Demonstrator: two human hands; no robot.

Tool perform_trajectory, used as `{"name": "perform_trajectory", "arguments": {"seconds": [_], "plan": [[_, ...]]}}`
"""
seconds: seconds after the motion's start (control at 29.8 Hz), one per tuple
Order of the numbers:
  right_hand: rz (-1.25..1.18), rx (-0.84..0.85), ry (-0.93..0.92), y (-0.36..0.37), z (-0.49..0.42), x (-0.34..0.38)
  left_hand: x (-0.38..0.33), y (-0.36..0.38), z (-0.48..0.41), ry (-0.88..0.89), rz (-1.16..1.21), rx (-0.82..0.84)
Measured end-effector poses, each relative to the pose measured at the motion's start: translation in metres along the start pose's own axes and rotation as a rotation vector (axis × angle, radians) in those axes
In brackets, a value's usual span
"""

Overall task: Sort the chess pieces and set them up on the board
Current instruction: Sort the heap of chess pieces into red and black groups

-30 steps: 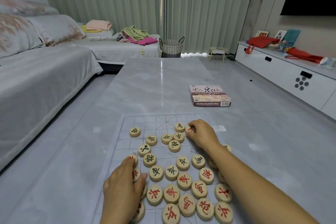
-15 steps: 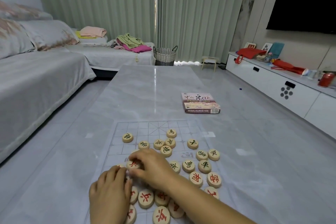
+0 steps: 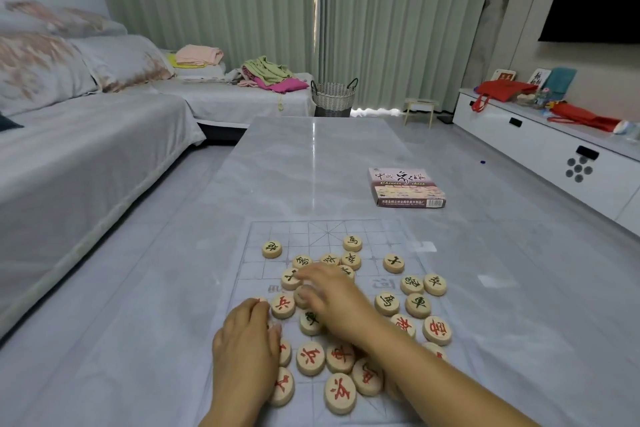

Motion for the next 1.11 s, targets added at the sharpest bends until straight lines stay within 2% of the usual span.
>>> {"name": "perform_trajectory", "arguments": {"seconds": [0.1, 0.2, 0.44, 0.5, 0.64, 0.74, 0.91, 1.11], "plan": [[-0.102, -0.158, 0.198, -0.047, 0.013, -0.027, 0.0, -0.002, 0.002, -0.027, 0.025, 0.04], [-0.152, -0.267, 0.314, -0.083, 0.035, -0.055, -0.004, -0.001, 0.003, -0.023, 0.029, 0.089], [-0.188, -0.296, 0.378, -0.098, 0.071, -0.072, -0.008, 0.002, 0.006, -0.024, -0.045, 0.175], [-0.094, -0.225, 0.337, -0.093, 0.077, -0.062, -0.008, 0.002, 0.006, -0.028, -0.054, 0.183], [0.154, 0.231, 0.1, -0.058, 0.077, -0.013, -0.009, 0.001, 0.006, -0.028, -0.06, 0.19], [0.259, 0.433, 0.062, -0.032, 0.071, 0.009, -0.009, 0.002, 0.007, -0.017, -0.075, 0.202], [0.326, 0.506, 0.131, -0.02, 0.044, 0.004, -0.008, 0.0, 0.006, -0.007, -0.108, 0.226], [0.403, 0.459, 0.183, -0.015, 0.009, -0.022, -0.01, -0.001, 0.008, -0.021, -0.118, 0.249]]}}
Point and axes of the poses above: each hand's wrist, its own z-axis away from the middle knuckle, its own y-axis out of the palm, x = y × z, the point moved 1 cm from there along -z, towards the middle knuckle, and after that the axes turned 5 degrees about -y, right-handed, at the moved point
